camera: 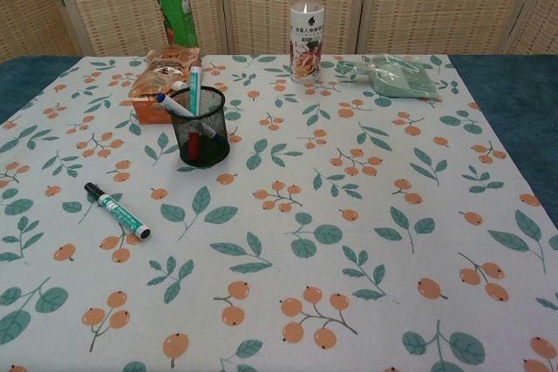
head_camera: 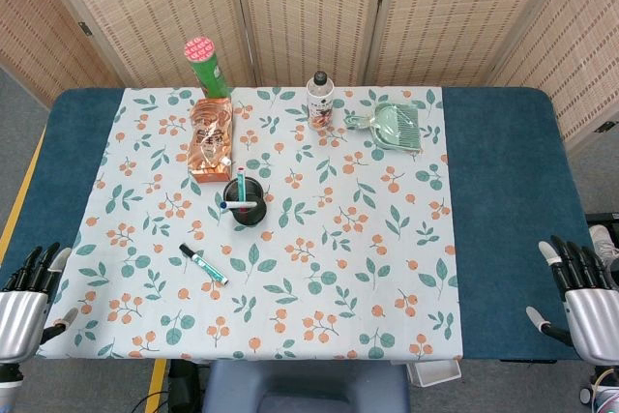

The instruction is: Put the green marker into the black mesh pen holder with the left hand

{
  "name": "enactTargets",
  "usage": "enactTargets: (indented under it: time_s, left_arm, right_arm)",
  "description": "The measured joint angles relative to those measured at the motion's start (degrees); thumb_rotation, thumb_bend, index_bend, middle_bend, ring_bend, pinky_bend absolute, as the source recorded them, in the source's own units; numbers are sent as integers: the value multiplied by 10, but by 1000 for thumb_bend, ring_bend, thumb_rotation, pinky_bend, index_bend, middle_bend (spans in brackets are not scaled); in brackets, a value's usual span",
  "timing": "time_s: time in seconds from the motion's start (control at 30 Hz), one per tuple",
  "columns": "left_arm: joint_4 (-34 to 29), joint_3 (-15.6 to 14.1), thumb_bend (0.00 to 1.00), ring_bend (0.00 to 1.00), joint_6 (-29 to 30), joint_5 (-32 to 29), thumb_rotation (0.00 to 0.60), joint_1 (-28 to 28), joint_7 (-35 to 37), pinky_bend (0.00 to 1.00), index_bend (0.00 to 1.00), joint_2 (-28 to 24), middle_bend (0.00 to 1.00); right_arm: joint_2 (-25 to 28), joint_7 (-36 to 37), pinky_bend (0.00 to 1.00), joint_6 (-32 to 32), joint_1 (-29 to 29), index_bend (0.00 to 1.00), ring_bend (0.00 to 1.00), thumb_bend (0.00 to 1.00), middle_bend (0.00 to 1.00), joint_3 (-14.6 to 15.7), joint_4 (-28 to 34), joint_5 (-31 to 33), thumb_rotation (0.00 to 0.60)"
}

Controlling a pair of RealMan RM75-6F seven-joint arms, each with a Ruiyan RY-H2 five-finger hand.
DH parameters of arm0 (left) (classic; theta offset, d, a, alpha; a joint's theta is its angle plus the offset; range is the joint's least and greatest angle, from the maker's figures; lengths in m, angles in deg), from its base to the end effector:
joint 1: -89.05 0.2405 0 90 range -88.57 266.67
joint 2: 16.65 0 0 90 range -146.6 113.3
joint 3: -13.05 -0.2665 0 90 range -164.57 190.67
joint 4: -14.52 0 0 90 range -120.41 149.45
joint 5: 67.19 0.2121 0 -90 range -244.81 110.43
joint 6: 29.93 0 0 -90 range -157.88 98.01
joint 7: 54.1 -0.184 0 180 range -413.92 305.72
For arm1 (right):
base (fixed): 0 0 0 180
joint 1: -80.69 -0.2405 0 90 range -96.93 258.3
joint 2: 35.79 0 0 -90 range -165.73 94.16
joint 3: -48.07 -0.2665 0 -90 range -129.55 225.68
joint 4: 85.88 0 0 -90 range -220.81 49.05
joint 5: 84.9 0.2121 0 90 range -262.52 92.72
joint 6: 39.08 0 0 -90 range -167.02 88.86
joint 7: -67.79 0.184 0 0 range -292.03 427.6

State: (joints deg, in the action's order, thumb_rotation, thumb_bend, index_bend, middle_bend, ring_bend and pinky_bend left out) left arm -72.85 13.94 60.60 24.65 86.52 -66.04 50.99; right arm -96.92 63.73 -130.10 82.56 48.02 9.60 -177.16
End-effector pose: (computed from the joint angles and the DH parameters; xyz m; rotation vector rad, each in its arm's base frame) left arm -0.3203 0.2015 0.1514 -1.4757 -0.6616 -0.7890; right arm -0.3154 -0.1738 0.1748 1.4030 -0.8419 0.8586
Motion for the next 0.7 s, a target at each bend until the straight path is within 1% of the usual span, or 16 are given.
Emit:
enactTargets:
  time_s: [0.37,0.7]
  left_arm:
    - [-2,-3,214,75,4,5,600,2,-6,306,0,0,91]
    - [-9,-11,214,77,32,33,600,10,-2,306,0,-5,94]
  right_arm:
    - [-4,-13,0,21,-11,0,0,193,0,2,-1,-3,600]
    - [-8,-25,0,18,-9,0,0,194,0,0,2,0,600]
